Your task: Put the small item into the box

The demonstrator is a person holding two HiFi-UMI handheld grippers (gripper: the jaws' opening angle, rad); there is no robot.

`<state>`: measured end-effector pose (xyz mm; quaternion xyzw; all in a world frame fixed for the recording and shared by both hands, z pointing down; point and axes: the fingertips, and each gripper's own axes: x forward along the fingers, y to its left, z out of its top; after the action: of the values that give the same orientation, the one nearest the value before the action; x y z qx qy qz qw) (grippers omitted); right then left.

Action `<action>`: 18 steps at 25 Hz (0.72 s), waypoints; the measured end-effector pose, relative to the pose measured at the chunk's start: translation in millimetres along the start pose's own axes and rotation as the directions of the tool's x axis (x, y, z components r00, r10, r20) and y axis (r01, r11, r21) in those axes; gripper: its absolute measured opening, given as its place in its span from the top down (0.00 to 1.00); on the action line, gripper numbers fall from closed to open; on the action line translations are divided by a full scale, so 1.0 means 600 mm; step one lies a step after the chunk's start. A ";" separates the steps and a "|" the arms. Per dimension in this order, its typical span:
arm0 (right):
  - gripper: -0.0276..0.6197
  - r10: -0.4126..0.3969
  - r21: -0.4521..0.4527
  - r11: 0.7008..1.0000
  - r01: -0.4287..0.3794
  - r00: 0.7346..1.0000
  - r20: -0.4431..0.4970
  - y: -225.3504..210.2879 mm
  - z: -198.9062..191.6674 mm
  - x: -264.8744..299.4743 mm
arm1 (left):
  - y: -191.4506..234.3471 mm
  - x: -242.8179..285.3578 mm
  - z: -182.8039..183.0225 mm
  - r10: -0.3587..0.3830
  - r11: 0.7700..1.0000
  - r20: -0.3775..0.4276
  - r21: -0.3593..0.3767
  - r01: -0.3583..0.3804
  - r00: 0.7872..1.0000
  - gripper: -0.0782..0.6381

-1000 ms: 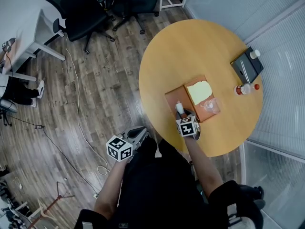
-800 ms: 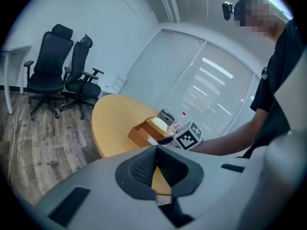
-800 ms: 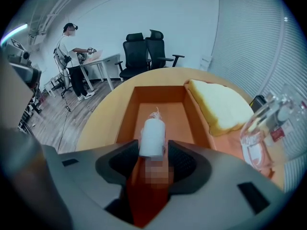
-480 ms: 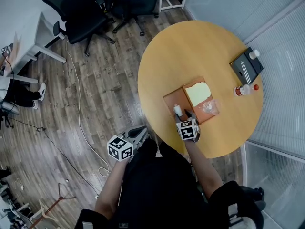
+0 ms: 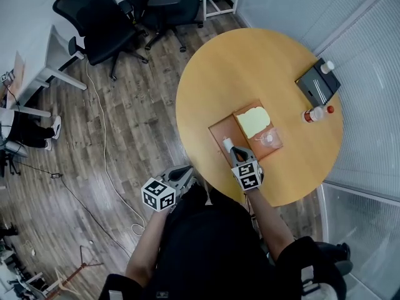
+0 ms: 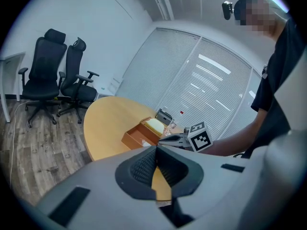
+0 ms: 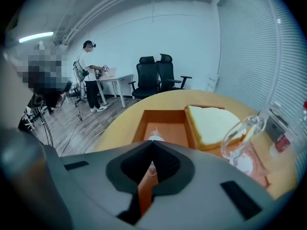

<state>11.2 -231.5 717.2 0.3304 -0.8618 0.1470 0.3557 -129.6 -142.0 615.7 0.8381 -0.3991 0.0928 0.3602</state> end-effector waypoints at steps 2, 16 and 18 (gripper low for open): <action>0.95 0.021 0.031 0.999 -0.021 1.000 0.014 -0.001 -0.008 -0.008 | -0.009 0.004 0.003 -0.007 1.000 0.001 0.010 0.007 1.000 0.88; 0.95 -0.001 0.150 0.989 -0.014 0.995 0.102 -0.045 -0.053 -0.101 | -0.067 0.047 -0.016 -0.049 0.997 -0.032 0.050 0.050 0.998 0.88; 0.95 -0.004 0.162 0.987 -0.013 0.995 0.104 -0.047 -0.064 -0.110 | -0.076 0.052 -0.020 -0.053 0.997 -0.032 0.053 0.054 0.998 0.88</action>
<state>84.9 -202.9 697.5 0.3635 -0.8651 0.2001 0.2819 -73.8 -133.9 614.1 0.8563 -0.3683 0.1064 0.3460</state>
